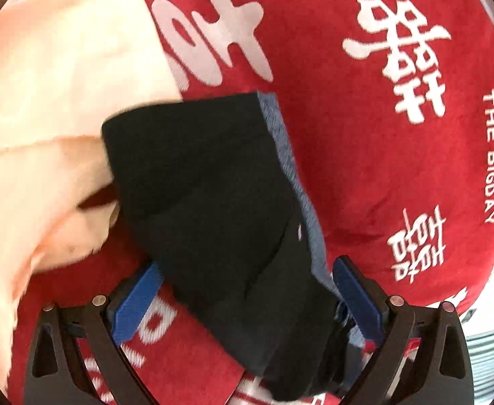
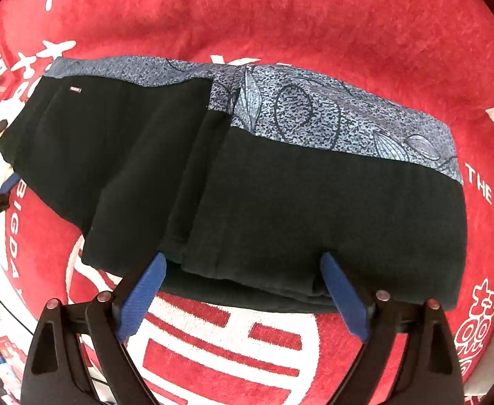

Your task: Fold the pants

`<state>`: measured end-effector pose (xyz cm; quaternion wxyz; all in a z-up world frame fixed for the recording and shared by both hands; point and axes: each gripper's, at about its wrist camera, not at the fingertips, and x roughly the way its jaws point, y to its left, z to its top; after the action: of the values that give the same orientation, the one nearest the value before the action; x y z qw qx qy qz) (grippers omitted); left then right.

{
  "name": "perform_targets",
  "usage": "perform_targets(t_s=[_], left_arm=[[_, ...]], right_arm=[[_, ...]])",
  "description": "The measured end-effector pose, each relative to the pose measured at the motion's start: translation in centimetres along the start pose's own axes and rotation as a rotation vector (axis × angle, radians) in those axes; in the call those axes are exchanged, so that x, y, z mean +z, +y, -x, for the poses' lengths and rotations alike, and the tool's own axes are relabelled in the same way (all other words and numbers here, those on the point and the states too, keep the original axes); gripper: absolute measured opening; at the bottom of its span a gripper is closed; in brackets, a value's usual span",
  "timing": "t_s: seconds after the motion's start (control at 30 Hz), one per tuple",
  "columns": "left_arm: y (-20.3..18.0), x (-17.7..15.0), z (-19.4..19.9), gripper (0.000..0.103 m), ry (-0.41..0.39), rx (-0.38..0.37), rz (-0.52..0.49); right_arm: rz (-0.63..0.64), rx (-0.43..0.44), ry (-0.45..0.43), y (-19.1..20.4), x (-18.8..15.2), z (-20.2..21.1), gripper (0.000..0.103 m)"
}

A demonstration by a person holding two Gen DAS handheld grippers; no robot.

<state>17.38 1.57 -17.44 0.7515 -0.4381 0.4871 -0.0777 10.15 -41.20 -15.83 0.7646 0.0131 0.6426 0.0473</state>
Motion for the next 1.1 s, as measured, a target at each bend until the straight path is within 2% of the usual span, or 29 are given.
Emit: perform_targets(t_s=[0.13,0.27,0.33,0.37,0.4,0.47,0.53,0.63,0.7,0.83,0.93,1.1], left_arm=[[-0.4,1.1,-1.2,0.100,-0.001,0.000,-0.005],[-1.6,1.5,-1.9,0.098,0.011,0.080,-0.051],[-2.1,1.4,-2.0,0.075,0.002,0.162,-0.075],[-2.2,1.4,-2.0,0.053,0.002,0.203,-0.089],[-2.2,1.4,-2.1,0.035,0.005,0.257,-0.105],[-2.3,1.5,-1.9,0.029,0.002,0.275,-0.111],[-3.5,1.1,-1.6,0.027,-0.020,0.314,-0.179],[-6.8,-0.5,-1.6,0.027,-0.066,0.402,-0.359],[-9.1,-1.7,-1.8,0.027,-0.092,0.453,-0.485],[-12.1,-3.9,-2.2,0.027,-0.126,0.508,-0.681],[-13.1,-5.0,-2.4,0.027,-0.139,0.529,-0.771],[-14.3,-5.8,-2.7,0.027,-0.147,0.542,-0.829]], right_arm=[[0.010,-0.010,0.001,0.1,-0.1,0.0,0.094],[0.018,-0.019,0.005,0.3,0.0,-0.1,0.094],[0.022,-0.021,0.011,0.3,0.2,0.0,0.094],[0.021,-0.021,0.011,0.4,0.4,0.3,0.094],[0.016,-0.017,0.002,0.4,0.5,0.8,0.094],[0.003,0.001,-0.021,0.5,1.0,2.2,0.094],[-0.001,0.032,-0.037,0.9,2.1,3.6,0.094],[0.017,0.093,-0.045,2.3,4.8,5.3,0.094],[0.036,0.160,-0.030,3.6,7.3,6.1,0.094],[0.109,0.293,0.034,7.9,13.0,6.9,0.094],[0.192,0.340,0.090,12.6,16.9,6.8,0.095],[0.296,0.387,0.211,21.0,21.6,5.0,0.096]])
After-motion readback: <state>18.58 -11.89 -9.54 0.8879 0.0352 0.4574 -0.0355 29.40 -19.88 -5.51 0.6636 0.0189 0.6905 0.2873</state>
